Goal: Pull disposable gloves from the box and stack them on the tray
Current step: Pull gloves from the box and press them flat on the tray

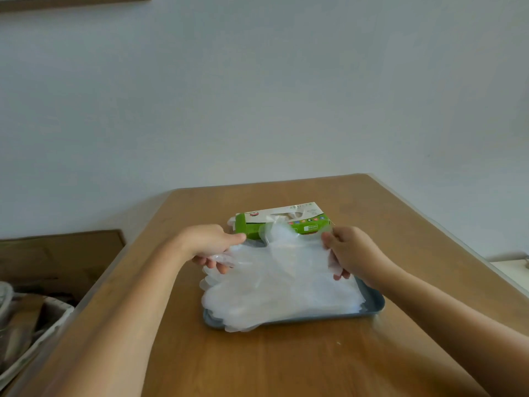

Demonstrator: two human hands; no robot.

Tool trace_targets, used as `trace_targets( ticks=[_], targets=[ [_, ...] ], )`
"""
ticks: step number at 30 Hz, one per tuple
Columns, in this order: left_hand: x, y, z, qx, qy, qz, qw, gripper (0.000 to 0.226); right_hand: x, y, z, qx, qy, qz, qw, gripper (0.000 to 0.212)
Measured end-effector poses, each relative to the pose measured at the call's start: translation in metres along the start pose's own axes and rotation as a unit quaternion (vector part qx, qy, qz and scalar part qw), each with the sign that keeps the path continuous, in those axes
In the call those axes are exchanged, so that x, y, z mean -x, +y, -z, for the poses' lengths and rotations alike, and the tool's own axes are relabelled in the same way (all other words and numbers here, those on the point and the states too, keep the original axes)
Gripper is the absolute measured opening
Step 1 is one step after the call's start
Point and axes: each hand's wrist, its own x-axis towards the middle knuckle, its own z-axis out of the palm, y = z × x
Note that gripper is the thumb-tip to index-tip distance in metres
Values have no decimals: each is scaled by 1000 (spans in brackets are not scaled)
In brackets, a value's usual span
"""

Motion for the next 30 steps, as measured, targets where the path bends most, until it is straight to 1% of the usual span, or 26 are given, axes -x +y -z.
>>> trace_targets(
  ticks=[2, 3, 4, 5, 6, 7, 8, 10, 12, 13, 15, 18, 20, 22, 24, 26, 27, 29, 30],
  targets=[
    [-1, -1, -1, -41, 86, 21, 995, 54, -1, 6, -3, 58, 0, 9, 998, 25],
    [-1, -2, -1, -71, 151, 10, 986, 50, 0, 9, -5, 71, 0, 9, 997, 24],
    [1, 0, -1, -99, 228, -21, 968, 44, 1, 10, -6, 84, 1, 9, 996, 24],
    [4, 4, -3, -113, 300, -69, 945, 36, 1, 12, -7, 101, 6, 9, 995, 24],
    [11, 11, -7, -105, 351, -130, 921, 27, 0, 13, -8, 123, 15, 13, 992, 25],
    [19, 21, -13, -80, 372, -196, 904, 18, -1, 14, -9, 144, 21, 18, 989, 26],
    [27, 32, -21, -53, 360, -260, 895, 12, -3, 15, -9, 159, 24, 19, 987, 27],
    [34, 49, -45, -35, 263, -363, 894, 8, -3, 18, -8, 176, 21, 19, 984, 27],
    [27, 57, -74, -64, 162, -409, 895, 15, 0, 19, -7, 192, 19, 31, 981, 25],
    [22, 58, -87, -83, 133, -417, 895, 20, 1, 20, -7, 198, 23, 43, 979, 23],
    [14, 58, -104, -120, 109, -411, 897, 27, -1, 22, -9, 215, 30, 52, 975, 21],
    [8, 53, -110, -162, 104, -389, 901, 30, -8, 24, -11, 260, 26, 26, 965, 20],
    [7, 50, -108, -178, 104, -374, 904, 38, -6, 22, -10, 281, 41, 30, 958, 18],
    [6, 48, -106, -211, 93, -359, 904, 46, 5, 17, -4, 311, 79, 74, 944, 19],
    [4, 46, -105, -229, 69, -349, 906, 51, 15, 10, 1, 330, 85, 155, 927, 23],
    [0, 43, -106, -193, 53, -350, 915, 50, 23, 6, 3, 347, 22, 217, 912, 18],
    [-1, 42, -106, -165, 52, -351, 920, 48, 24, 8, 2, 359, -18, 230, 904, 17],
    [-1, 41, -105, -139, 48, -340, 929, 47, 23, 18, 2, 365, -87, 233, 897, 22],
    [0, 41, -103, -142, 46, -329, 933, 55, 21, 23, 4, 354, -111, 231, 899, 25]
  ],
)
